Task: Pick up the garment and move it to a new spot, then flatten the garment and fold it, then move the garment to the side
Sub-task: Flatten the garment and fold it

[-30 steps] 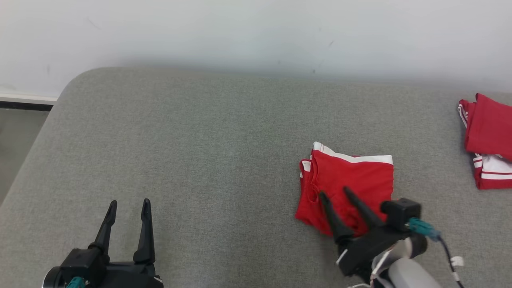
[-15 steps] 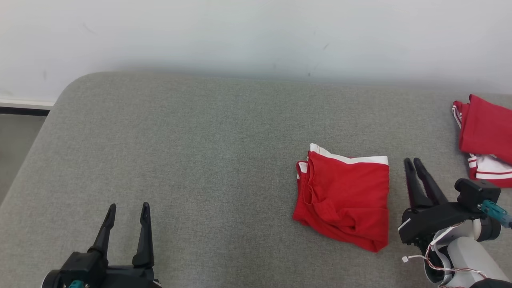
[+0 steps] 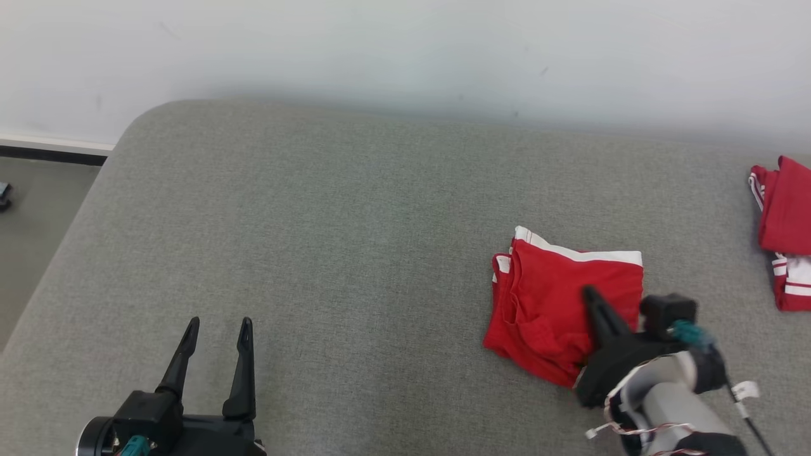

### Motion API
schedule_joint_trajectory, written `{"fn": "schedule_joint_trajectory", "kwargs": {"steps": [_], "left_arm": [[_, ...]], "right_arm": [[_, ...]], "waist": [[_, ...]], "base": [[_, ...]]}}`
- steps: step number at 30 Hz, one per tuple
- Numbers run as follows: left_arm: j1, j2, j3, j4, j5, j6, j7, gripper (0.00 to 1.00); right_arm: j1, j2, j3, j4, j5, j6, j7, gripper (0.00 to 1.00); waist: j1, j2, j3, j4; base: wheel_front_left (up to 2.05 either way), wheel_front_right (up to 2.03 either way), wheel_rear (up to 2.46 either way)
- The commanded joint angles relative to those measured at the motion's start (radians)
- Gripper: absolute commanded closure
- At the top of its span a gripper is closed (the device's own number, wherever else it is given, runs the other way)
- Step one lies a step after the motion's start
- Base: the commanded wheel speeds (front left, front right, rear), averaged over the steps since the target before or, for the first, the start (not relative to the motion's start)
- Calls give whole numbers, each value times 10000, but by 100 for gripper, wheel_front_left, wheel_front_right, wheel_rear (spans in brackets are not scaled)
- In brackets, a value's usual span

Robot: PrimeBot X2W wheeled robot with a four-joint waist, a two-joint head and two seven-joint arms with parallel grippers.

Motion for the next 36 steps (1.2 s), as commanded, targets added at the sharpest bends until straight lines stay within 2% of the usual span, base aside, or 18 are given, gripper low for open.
{"fn": "schedule_joint_trajectory", "kwargs": {"steps": [1,8,13,16,23,36], "left_arm": [[-81,33,-13,27,-28,21,-29,0],[13,32,8,47,-74,21,-31,0],[-2,-19,-3,23,-17,21,-31,0],[-52,-13,-14,16,10,21,-31,0],[75,56,119,-6,102,21,-29,0],[463,114,517,-134,236,28,-31,0]], "right_arm": [[-24,207,187,131,-6,-30,-92,100],[245,945,1104,-136,256,-30,-177,100],[607,1131,1767,-929,373,-30,-181,100],[727,1147,1772,-1391,448,-30,-182,100],[973,1156,1086,-2527,116,-30,-184,100],[2498,492,-945,-4824,-718,-30,-183,100]], "waist": [[0,-1,-21,67],[0,-1,-34,130],[0,-1,-4,104],[0,-1,1,5],[0,-1,-119,-386],[0,-1,-477,-1487]], "base": [[0,0,0],[0,0,0],[0,0,0],[0,0,0],[0,0,0],[0,0,0]]}}
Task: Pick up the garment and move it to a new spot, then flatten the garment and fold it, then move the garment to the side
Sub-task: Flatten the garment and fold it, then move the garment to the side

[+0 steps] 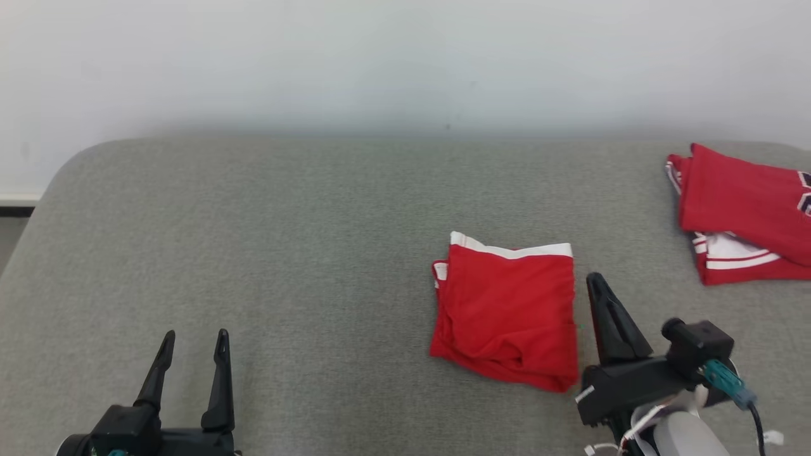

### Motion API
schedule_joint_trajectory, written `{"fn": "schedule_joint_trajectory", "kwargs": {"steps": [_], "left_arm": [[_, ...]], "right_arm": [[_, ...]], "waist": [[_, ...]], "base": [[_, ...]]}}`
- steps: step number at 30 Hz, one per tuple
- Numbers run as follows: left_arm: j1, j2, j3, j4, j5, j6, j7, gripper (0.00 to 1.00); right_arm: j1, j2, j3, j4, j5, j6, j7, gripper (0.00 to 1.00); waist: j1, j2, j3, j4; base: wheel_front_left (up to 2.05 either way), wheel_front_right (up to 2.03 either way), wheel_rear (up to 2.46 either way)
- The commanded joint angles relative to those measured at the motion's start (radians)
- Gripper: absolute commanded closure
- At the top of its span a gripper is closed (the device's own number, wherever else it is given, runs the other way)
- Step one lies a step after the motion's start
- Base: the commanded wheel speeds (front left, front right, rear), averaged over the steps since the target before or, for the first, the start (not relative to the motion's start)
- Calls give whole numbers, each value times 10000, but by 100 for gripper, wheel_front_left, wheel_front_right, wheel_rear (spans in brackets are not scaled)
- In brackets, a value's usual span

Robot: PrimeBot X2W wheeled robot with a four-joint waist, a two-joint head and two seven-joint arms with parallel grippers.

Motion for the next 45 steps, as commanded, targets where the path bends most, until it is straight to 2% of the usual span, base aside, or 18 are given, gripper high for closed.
{"fn": "schedule_joint_trajectory", "kwargs": {"steps": [1,10,11,12,13,28,45], "left_arm": [[173,20,55,-40,75,29,-29,0],[479,22,196,-45,167,26,-31,0],[530,31,215,-45,163,25,-31,0],[584,39,249,-44,157,25,-31,0],[634,35,277,-75,167,25,-31,0],[1308,109,458,-386,134,44,-31,0],[1448,362,248,-419,-239,21,-31,0]], "right_arm": [[216,-37,-73,-151,-80,-30,-40,100],[1758,-167,-677,-1214,-517,-30,-40,100],[1901,-151,-745,-1320,-566,-30,-40,88],[2030,-136,-816,-1442,-618,-30,-40,60],[2138,-123,-876,-1552,-703,-30,-40,0],[3170,60,-1507,-2179,-1107,-30,-40,0],[3383,140,-1579,-2278,-1219,-30,115,0]], "waist": [[0,0,-123,-321],[0,0,-389,-759],[0,0,-419,-785],[0,0,-440,-802],[0,0,-459,-814],[0,0,-725,-641],[0,0,-724,-459]], "base": [[0,0,0],[0,0,0],[0,0,0],[0,0,0],[0,0,0],[0,0,0],[0,0,0]]}}
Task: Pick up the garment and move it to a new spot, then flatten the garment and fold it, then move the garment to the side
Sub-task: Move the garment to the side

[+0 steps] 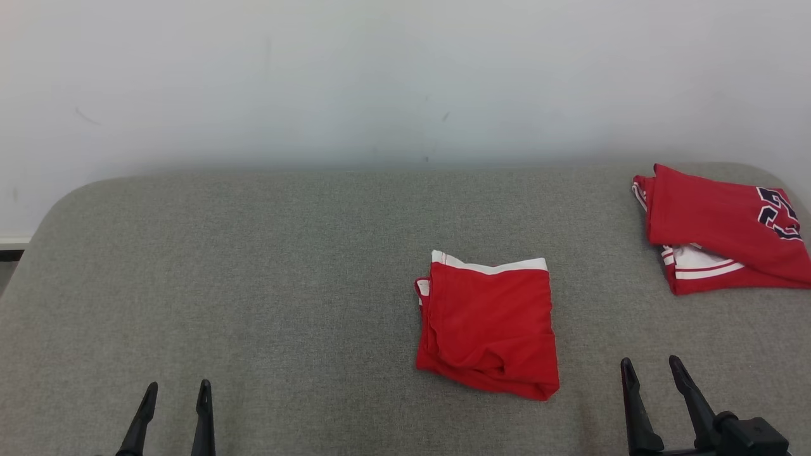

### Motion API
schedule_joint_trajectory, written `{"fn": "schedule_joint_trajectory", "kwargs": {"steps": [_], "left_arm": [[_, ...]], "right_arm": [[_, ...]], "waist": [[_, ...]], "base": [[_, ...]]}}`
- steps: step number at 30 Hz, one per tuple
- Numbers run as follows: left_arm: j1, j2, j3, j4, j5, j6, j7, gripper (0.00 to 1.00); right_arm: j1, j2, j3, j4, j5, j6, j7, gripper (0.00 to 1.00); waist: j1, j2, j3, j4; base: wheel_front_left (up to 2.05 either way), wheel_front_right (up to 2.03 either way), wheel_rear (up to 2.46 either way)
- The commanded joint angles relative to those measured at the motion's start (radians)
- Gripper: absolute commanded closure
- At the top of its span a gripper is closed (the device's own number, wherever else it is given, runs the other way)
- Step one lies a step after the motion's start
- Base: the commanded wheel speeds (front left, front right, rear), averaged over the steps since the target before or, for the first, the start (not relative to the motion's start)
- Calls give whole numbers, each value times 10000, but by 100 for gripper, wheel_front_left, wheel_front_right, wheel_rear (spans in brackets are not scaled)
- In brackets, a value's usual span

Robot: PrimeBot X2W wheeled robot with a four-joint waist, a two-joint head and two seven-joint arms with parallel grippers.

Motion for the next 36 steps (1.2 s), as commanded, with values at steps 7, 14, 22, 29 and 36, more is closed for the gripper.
{"fn": "schedule_joint_trajectory", "kwargs": {"steps": [7,14,22,29,36], "left_arm": [[29,50,-11,21,-108,-5,-29,0],[-214,-48,-167,103,-22,-6,-31,0],[-523,-116,-543,169,70,2,-29,0],[-852,-107,-750,287,-1,-1,-31,0],[-1176,-57,-902,361,-94,-4,-31,0]], "right_arm": [[-45,20,105,88,74,-30,127,0],[-1150,-278,520,750,-27,-30,758,0],[-2967,-374,597,2185,-240,-30,1586,0],[-4014,-384,327,3850,-279,-30,1776,0],[-4872,-246,24,5860,-180,-30,1696,0]], "waist": [[1,0,35,9],[1,0,113,228],[1,0,411,814],[1,0,702,1251],[1,0,966,1511]], "base": [[0,0,0],[0,0,0],[0,0,0],[0,0,0],[0,0,0]]}}
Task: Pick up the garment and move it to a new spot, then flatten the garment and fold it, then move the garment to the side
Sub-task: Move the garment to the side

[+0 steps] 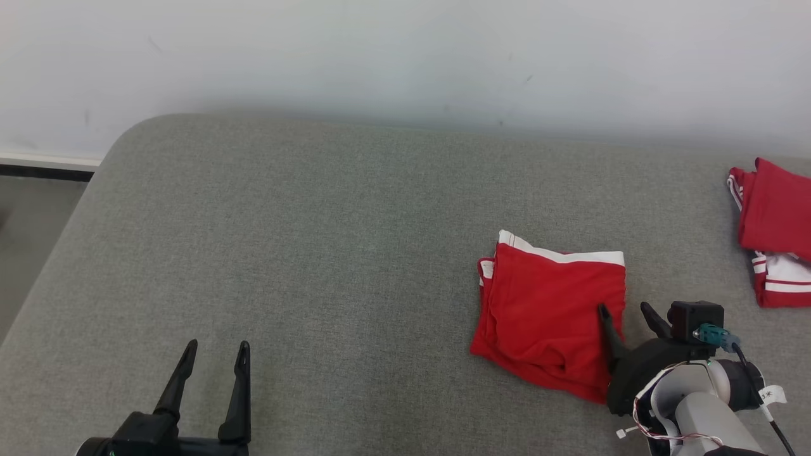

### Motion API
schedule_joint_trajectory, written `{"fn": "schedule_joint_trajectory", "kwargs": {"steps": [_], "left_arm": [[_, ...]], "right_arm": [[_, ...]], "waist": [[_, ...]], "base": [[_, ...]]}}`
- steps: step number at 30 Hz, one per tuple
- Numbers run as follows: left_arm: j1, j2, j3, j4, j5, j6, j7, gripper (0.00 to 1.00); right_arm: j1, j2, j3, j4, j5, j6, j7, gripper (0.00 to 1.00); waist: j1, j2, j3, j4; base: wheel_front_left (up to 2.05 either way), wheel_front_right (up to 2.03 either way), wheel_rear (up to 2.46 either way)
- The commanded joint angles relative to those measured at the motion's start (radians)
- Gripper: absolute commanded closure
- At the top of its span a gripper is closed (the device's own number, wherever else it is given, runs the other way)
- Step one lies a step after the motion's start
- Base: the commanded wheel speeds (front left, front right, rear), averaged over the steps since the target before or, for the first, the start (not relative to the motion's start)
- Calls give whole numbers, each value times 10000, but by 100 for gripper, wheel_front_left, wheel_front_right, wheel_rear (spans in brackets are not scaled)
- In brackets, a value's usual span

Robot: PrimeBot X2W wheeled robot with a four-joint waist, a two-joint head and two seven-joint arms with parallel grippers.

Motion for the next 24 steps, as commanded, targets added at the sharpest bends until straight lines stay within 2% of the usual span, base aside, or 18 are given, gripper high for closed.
{"fn": "schedule_joint_trajectory", "kwargs": {"steps": [1,13,14,15,16,18,24], "left_arm": [[-124,37,-2,20,-100,14,-29,0],[-333,141,27,94,-140,14,-29,0],[-357,147,23,107,-148,12,-29,0],[-376,154,10,122,-146,14,-29,0],[-386,158,5,130,-155,14,-29,0],[-380,161,46,131,-170,14,-27,0],[-493,208,33,91,-241,13,-29,0]], "right_arm": [[-145,3,-59,225,-4,-30,-48,0],[-893,540,94,2831,461,-29,-215,0],[-938,591,122,2992,579,-30,-161,11],[-1002,638,194,3101,681,-29,-186,72],[-1088,673,279,3143,794,-27,-272,100],[-1263,645,479,3198,921,-29,-412,100],[-2109,7,1301,3024,1016,-29,-643,100]], "waist": [[-1,-1,136,100],[-1,-1,416,101],[-1,-1,426,101],[-1,-1,434,106],[-1,-1,442,107],[-1,-1,462,74],[-1,-1,760,-227]], "base": [[0,0,0],[0,0,0],[0,0,0],[0,0,0],[0,0,0],[0,0,0],[0,0,0]]}}
